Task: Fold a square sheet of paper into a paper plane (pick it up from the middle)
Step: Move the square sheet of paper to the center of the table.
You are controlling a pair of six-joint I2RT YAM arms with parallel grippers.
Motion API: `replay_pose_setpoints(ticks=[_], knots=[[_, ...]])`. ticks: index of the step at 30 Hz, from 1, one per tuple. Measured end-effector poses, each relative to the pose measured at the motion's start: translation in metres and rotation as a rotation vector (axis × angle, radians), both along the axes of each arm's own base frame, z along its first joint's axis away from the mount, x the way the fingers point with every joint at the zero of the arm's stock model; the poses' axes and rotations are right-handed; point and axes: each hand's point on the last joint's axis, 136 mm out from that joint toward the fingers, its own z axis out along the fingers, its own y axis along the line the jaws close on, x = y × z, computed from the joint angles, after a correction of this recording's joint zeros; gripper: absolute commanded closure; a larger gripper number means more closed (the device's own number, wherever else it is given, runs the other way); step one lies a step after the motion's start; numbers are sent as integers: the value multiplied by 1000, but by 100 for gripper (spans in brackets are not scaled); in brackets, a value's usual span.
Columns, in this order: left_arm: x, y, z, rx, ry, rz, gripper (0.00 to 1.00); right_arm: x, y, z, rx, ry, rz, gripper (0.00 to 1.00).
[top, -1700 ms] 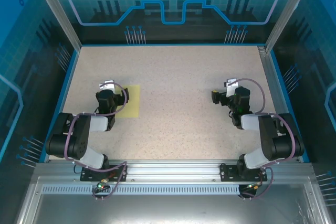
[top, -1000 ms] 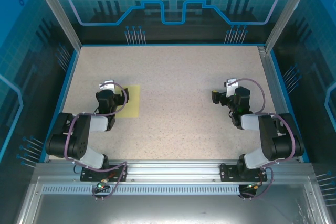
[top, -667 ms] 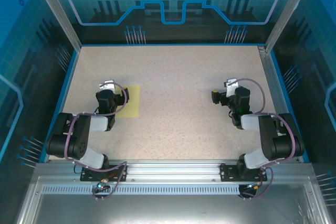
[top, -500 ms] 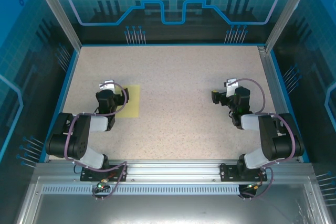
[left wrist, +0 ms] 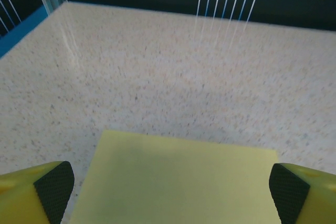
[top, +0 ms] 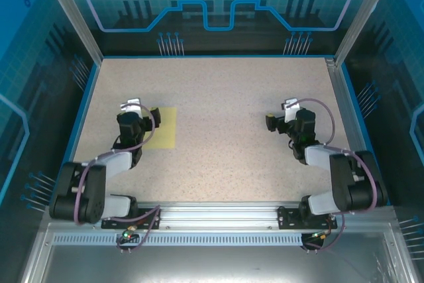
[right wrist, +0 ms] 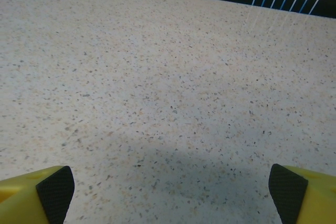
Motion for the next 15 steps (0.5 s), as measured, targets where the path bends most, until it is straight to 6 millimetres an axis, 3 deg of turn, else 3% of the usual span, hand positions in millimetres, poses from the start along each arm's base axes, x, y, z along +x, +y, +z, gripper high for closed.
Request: replay_pose_setpoints(ticks=[8,11,15], knots=[[-4,10,36,-230,91,166,1,-5,-8,96,160,48,-133,1],[-2,4,43,-302,132,160,1,-25,-3,98,249,90,-138,1],[-1,-15,21,-386,258,100,1,-46,3,82,353,175,-152,1]])
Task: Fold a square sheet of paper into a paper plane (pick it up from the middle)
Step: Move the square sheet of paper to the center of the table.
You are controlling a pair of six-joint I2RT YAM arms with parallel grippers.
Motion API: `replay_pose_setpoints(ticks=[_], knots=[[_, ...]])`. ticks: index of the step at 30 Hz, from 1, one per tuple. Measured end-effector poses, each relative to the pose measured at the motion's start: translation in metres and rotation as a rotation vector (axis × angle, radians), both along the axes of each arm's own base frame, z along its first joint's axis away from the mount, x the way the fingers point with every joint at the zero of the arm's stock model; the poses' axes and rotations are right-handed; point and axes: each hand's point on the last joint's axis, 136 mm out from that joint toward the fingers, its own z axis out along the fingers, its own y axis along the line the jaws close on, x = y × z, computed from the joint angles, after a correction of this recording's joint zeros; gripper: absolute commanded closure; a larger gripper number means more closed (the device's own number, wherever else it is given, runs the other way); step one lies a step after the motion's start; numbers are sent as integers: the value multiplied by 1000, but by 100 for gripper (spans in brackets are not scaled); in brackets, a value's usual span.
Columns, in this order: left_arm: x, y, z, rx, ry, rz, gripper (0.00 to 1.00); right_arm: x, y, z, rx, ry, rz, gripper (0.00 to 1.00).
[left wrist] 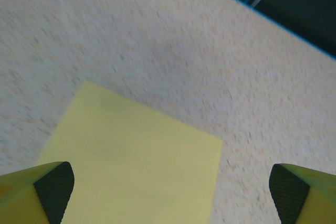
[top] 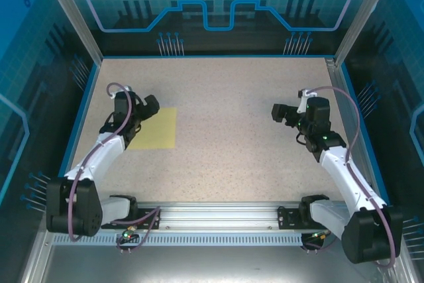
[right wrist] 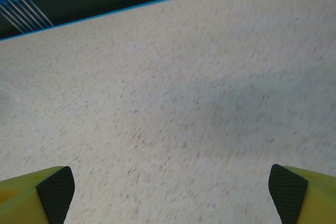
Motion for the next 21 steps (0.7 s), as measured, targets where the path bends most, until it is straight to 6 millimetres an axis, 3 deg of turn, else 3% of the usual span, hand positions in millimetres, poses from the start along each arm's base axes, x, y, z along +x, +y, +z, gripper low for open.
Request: replay_pose_setpoints(ticks=[4,9,13,21], knots=[[3,-18,-39,-81,165,-61,1,-13,9,-9,97,51,5,1],[7,-30,-70,-145,308,-95,1,-12,27,-34,180,187,60,1],[2,-39,-84,-188,363,-122,1,-15,40,-55,204,278,99,1],[-3,-57,-101,-294,417,-160,1,-22,62,-72,211,349,164,1]])
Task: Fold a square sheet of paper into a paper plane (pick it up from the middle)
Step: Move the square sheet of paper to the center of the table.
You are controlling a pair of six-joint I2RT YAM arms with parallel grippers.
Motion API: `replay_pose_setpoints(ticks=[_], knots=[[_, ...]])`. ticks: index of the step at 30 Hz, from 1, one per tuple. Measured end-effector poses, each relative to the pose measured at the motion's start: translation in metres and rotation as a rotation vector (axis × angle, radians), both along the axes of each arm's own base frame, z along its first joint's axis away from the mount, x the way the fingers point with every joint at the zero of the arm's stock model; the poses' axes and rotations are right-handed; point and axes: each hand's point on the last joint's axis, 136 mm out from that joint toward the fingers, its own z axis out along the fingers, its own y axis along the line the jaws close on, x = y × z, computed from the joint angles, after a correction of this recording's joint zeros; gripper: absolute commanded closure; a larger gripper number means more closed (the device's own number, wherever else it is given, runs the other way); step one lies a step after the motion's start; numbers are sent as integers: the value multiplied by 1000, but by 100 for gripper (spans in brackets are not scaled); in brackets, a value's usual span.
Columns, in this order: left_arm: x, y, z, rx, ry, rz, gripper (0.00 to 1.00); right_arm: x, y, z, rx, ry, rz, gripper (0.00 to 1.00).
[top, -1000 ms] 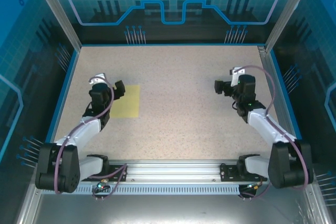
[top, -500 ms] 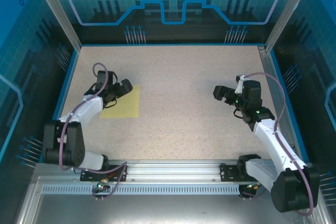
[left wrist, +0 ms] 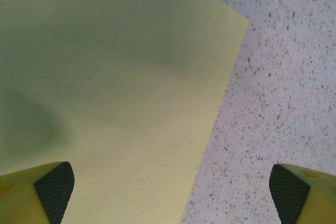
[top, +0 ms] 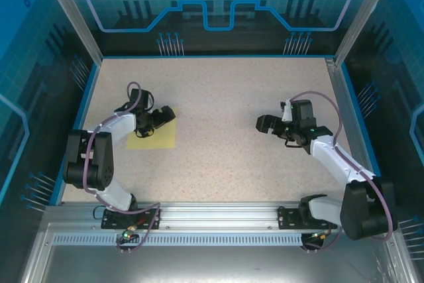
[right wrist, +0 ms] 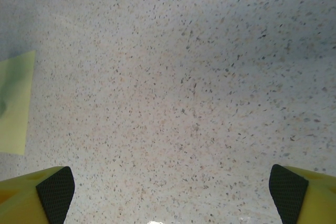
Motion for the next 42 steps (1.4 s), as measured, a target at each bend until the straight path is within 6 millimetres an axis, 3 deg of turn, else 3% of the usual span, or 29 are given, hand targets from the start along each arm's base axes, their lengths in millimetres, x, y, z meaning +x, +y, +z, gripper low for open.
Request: replay_pose_setpoints(ticks=[7,10,20,24,28,30,33,36,39,42], knots=[[-7,-20,-16,-49,37,-16,1,-3,-2,-5,-21,20,-10,1],[-3,-42,-16,-75,16,-43,1,-6,-4,-9,-34,43,-17,1],[2,-189,-7,-204,-42,-264,1,-19,-15,-23,-86,116,-45,2],[-12,-221,-4,-229,-24,-320,1,-22,-13,-23,-74,131,-42,10],[-19,-208,9,-166,-25,-290,1,-19,0,-20,-14,142,-23,15],[-18,-189,34,-122,-83,-244,1,-12,16,-19,2,153,12,22],[-17,-155,79,-98,-210,-160,1,7,57,-14,0,165,105,29],[-25,-113,102,-72,-299,-63,1,29,107,-6,-22,147,197,32],[-40,-78,98,-29,-327,6,1,44,151,-4,-33,132,276,37],[-56,-58,84,4,-321,36,1,54,186,-12,-46,145,335,40]])
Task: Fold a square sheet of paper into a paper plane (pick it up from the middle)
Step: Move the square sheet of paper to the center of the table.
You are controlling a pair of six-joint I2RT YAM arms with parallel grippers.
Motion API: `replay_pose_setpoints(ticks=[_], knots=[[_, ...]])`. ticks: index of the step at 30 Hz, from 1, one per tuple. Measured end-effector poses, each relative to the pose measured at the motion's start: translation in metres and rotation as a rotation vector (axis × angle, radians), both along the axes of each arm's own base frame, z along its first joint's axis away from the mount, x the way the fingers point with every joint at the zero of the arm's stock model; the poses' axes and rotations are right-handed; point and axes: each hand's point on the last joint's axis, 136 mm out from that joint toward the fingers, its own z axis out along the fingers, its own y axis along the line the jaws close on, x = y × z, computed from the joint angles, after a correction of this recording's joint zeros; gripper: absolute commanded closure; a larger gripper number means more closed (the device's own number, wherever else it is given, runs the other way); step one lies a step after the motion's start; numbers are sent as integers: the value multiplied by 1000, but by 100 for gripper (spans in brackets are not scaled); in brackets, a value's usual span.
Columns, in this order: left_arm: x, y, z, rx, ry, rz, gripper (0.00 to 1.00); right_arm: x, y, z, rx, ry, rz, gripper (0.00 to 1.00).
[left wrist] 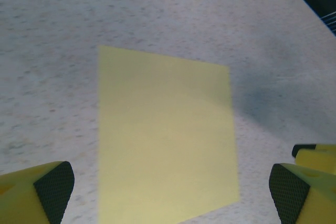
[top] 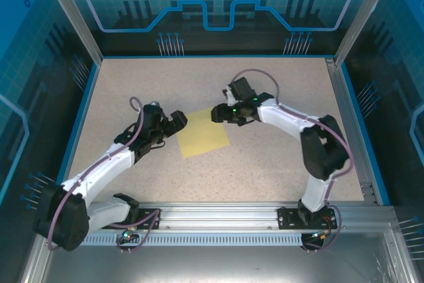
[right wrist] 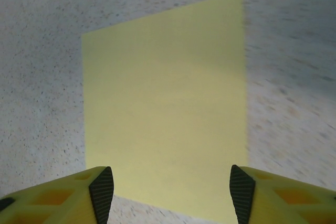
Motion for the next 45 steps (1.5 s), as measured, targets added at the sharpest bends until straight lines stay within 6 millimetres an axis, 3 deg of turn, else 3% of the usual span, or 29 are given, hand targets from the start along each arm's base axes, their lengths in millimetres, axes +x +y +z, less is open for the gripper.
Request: replay_pose_setpoints(ticks=[4,8,12,16,22,29,33,40,45], knots=[[-15,14,-11,29,-13,18,1,14,32,-19,-18,35,43,41],[-21,25,-12,47,-71,38,1,27,49,-40,-49,80,56,43],[-23,31,-6,58,-107,57,1,33,54,-53,-72,114,55,43],[-23,30,-4,62,-116,39,1,26,49,-65,-100,164,45,47],[-23,11,-2,13,-122,-59,1,18,28,-83,-153,192,-28,50],[-19,-20,-14,-58,-50,-200,1,-17,-45,-86,-215,232,-187,50],[-12,-38,-15,-98,-30,-265,1,-25,-75,-87,-231,243,-240,50],[-3,-63,-13,-116,-7,-338,1,-27,-89,-81,-249,230,-237,37],[-1,-64,-15,-116,5,-340,1,-26,-83,-58,-327,176,-173,27]])
